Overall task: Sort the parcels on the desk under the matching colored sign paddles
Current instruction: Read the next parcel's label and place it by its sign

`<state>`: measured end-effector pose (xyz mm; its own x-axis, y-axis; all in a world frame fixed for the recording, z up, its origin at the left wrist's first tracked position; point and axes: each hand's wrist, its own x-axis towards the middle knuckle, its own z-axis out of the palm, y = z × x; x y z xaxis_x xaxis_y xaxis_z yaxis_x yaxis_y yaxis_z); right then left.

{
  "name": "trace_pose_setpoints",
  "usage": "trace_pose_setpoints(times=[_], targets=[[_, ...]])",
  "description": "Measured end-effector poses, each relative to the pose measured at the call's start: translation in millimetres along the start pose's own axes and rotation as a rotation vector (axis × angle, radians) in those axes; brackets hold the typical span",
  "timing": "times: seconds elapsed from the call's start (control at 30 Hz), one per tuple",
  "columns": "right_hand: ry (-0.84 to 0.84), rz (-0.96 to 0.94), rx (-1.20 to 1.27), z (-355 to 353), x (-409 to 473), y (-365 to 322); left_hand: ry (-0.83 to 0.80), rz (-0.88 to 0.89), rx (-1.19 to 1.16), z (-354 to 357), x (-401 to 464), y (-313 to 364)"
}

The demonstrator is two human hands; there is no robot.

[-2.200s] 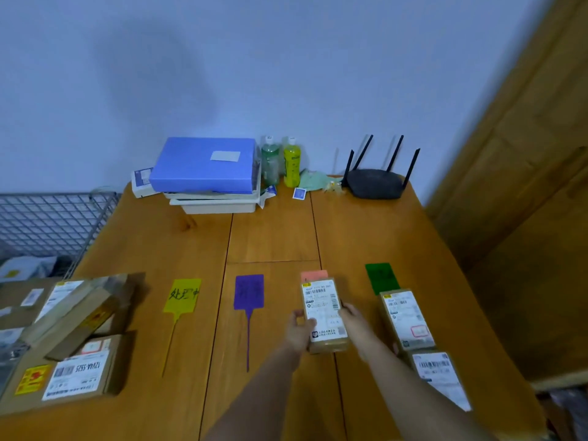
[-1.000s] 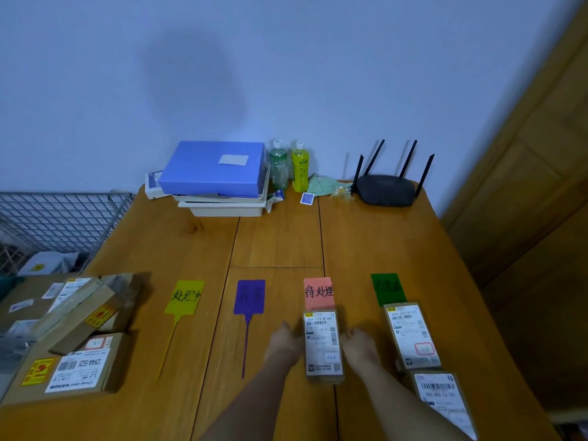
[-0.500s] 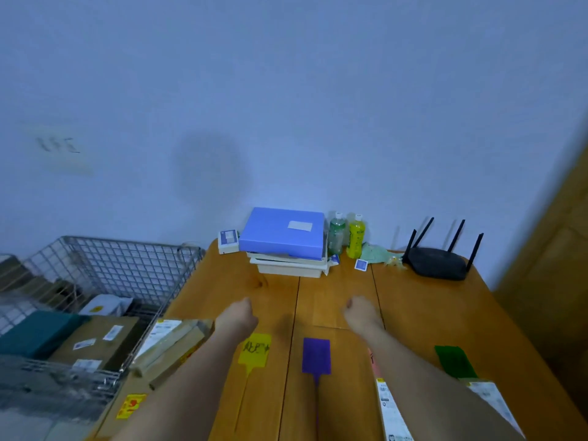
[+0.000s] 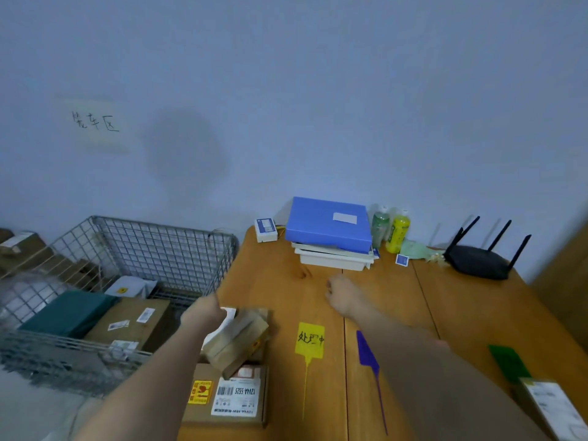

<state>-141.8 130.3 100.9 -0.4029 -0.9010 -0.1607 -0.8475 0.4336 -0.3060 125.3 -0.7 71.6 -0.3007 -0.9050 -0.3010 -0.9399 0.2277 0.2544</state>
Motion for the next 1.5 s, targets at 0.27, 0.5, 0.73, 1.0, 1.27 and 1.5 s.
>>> trace_pose_setpoints(times=[0.27,0.5,0.73,1.0,1.27,1.5], targets=[[-0.127,-0.02,-0.021,47.3,10.9,-25.7,-0.168,0.001,0.065,63.5,1.4,1.5],[-0.169,-0.031,-0.031,71.2,16.3,-16.3,-0.235,-0.109,0.021,95.8,9.0,2.5],[-0.184,0.027,-0.041,62.0,20.7,10.3,-0.136,-0.216,-0.595,76.8,6.7,7.1],[-0.029,-0.017,0.203,-14.8,42.1,-28.7,-0.284,-0.105,-1.776,-11.1,-9.1,40.4],[0.026,-0.062,1.16,-99.0,27.6,-101.9,-0.393,0.142,-1.999,-76.5,-20.1,76.3],[-0.065,-0.257,1.252,-140.8,11.1,-125.0,-0.431,0.314,-2.056,-106.0,-25.5,102.2]])
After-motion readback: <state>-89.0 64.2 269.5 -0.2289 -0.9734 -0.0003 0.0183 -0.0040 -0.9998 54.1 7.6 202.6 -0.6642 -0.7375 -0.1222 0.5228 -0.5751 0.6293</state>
